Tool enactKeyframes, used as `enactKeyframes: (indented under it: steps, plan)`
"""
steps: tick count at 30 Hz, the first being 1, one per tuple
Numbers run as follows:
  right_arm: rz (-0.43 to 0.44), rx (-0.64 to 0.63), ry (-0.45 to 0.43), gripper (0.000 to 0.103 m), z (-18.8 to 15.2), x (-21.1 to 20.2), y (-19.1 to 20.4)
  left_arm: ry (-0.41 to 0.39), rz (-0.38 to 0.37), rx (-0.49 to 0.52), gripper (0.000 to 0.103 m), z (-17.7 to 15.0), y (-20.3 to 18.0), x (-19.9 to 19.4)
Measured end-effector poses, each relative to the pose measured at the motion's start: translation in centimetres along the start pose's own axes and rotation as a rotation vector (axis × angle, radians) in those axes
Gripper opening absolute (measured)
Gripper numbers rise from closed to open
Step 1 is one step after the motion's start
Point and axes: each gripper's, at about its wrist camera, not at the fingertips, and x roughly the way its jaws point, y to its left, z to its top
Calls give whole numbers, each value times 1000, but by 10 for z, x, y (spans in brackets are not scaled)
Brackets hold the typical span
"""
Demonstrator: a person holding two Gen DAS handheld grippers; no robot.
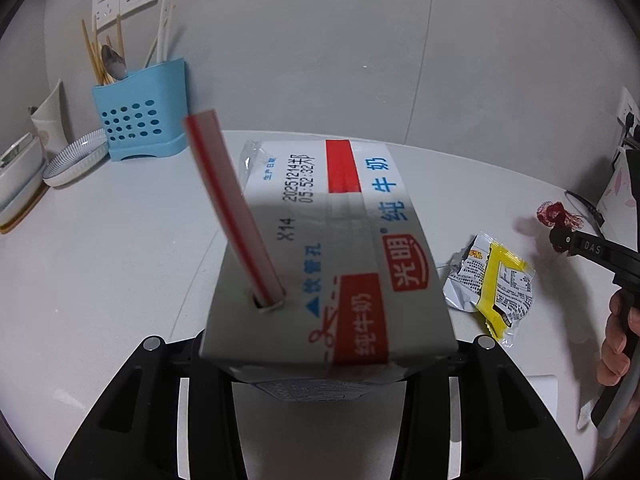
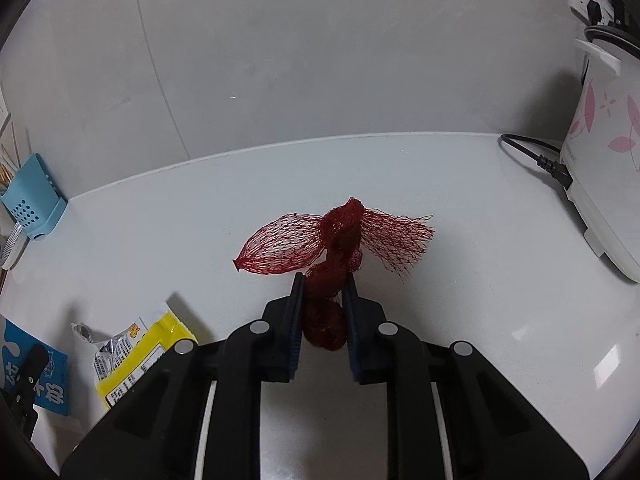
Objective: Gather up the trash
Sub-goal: 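Lift the milk carton and red net and carry both down over the trash bin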
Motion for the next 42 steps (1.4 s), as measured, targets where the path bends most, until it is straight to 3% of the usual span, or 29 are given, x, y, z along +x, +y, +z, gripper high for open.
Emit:
enactKeyframes:
  steps: [4,23,35,42]
  plan:
    - [-3,20,-28,17,-10,-29,-6,1,9,11,41,-5,2,-22]
    - [-3,-172,-151,17,-106,-182,9,-33,-30,18,41,-68,-8,-156]
    - [95,-181,-232,17,-191,-273,-7,-80,-94,8,41,-134,-15,-232]
    - [153,-203,-260,17,-243,-295,-12,-119,-125,50,41,-180,-30,-267]
